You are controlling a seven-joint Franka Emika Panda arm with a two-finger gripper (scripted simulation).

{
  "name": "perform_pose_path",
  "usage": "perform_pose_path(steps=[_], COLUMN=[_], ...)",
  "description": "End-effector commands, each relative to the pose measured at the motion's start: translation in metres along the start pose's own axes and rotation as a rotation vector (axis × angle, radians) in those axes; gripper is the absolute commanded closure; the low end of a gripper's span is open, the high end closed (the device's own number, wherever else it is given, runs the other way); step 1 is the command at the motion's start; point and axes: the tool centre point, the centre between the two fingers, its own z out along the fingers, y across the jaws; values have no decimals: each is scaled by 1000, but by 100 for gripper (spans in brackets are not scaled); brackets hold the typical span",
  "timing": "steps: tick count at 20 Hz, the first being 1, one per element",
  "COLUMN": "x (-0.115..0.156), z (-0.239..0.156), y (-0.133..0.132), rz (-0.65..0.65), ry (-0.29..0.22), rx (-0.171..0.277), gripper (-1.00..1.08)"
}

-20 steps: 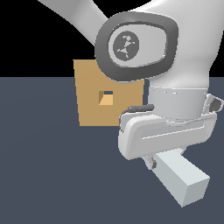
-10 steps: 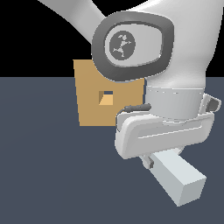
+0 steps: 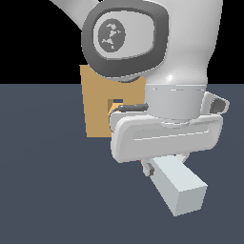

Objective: Insert the peg into the horizontal hole in a box.

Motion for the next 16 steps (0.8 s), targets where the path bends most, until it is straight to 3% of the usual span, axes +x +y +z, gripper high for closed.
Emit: perform_pose_path(steps=[1,16], x=[3,38], z=[-10,-58], y=[-7,-73], rz=[22,186], ry=[-2,-1], rx=[-6,-7], gripper=[108,108])
